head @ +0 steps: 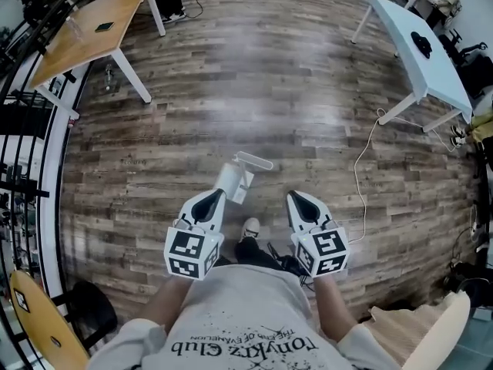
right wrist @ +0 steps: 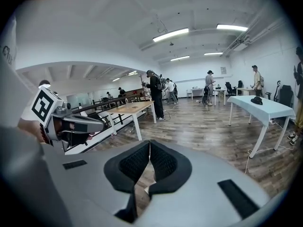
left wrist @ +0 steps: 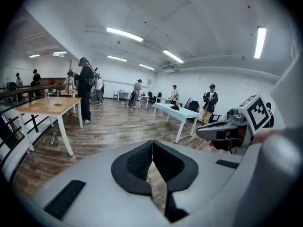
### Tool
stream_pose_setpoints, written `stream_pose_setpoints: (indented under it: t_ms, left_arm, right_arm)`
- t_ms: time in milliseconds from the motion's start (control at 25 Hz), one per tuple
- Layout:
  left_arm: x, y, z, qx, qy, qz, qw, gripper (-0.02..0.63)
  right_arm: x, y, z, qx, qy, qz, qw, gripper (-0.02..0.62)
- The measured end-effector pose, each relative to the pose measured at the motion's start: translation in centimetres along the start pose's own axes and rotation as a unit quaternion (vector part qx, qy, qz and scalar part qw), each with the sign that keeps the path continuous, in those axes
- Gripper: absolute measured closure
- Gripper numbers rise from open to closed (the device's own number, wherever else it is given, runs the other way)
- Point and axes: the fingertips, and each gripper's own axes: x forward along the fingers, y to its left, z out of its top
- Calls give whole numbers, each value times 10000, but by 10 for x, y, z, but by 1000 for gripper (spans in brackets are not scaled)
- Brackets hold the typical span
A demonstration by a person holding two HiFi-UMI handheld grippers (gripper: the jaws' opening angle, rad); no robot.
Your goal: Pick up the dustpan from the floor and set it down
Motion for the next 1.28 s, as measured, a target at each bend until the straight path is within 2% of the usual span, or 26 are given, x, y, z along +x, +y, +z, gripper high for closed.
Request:
stream_pose_setpoints:
  t_ms: [400, 800, 1040, 1280]
  left_arm:
    - [22, 16, 14, -79, 63, 142, 9998, 583]
    - [37, 41, 24, -38, 163, -90, 9998, 583]
    - [47, 51, 25, -19, 229, -232, 9995, 583]
    - [56, 64, 18, 77, 360, -359, 9987, 583]
  right_arm:
    - [29, -15, 7, 108, 89, 177, 9997, 569]
    - [47, -9, 11, 316, 182, 92, 9993, 569]
    - [67, -8, 14, 257, 239, 84, 9993, 569]
    - [92, -1, 8, -39, 436, 63, 9990, 568]
